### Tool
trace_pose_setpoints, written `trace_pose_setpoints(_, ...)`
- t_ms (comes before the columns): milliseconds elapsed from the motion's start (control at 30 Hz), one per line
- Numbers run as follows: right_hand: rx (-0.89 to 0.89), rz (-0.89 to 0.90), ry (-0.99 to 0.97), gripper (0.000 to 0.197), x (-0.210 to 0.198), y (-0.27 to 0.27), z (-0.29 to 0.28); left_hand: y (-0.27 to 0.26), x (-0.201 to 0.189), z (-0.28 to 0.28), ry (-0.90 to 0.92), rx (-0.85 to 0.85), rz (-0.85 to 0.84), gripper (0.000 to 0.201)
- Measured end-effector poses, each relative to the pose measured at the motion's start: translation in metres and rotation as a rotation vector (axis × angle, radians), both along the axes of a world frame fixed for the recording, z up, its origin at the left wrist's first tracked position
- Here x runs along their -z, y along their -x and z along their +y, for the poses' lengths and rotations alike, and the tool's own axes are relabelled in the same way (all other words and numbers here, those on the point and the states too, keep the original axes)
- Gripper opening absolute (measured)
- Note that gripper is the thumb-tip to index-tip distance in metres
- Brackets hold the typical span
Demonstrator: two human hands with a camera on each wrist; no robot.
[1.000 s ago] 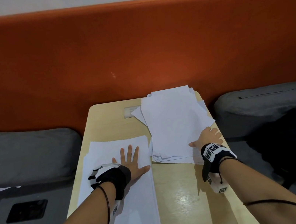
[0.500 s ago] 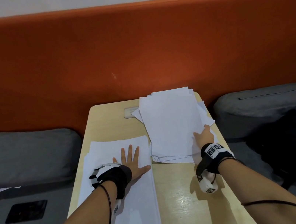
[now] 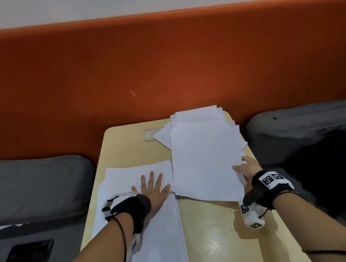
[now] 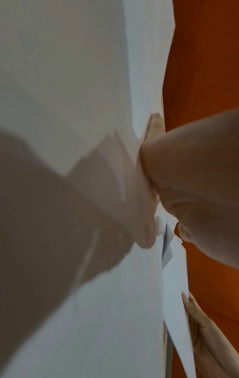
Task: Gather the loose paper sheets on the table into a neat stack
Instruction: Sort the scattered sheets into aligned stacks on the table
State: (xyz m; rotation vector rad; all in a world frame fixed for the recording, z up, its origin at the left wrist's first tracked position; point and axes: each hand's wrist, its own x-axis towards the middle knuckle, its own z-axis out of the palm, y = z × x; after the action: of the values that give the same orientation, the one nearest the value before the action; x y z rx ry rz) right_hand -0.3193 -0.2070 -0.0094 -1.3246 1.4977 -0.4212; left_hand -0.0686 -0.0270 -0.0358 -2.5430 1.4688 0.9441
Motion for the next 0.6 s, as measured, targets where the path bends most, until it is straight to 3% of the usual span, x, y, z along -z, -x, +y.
trace_pose_setpoints(67,0.013,-0.065,0.074,0.022,-0.003,-0.005,0.006,0.000,-0.002,0.000,-0.005,-0.006,0.012,0.061)
trace_pose_setpoints(200,-0.112,-0.341,0.043,0.032,-0.027,0.001,0.013,-0.003,-0.024,-0.016,0.010,-0.100,0.126,0.063)
trace_pose_setpoints(367,-0.276,-0.496,-0.082,0.034,-0.049,0.017,0.013,0.009,-0.074,-0.038,0.459,-0.483,0.792,0.074)
trace_pose_setpoints(433,-0.310,-0.524,-0.148,0.033,-0.052,0.021,0.017,0.012,-0.079,-0.048,0.531,-0.638,0.996,0.067)
trace_pose_setpoints(533,-0.337,-0.532,-0.260,0.038,-0.049,0.026,0.020,0.018,-0.075,-0.049,0.515,-0.647,1.341,0.049)
trace_pose_setpoints(600,-0.359,-0.474,-0.276,0.038,-0.046,0.028,0.024,0.025,-0.072,-0.045,0.545,-0.650,1.361,0.039)
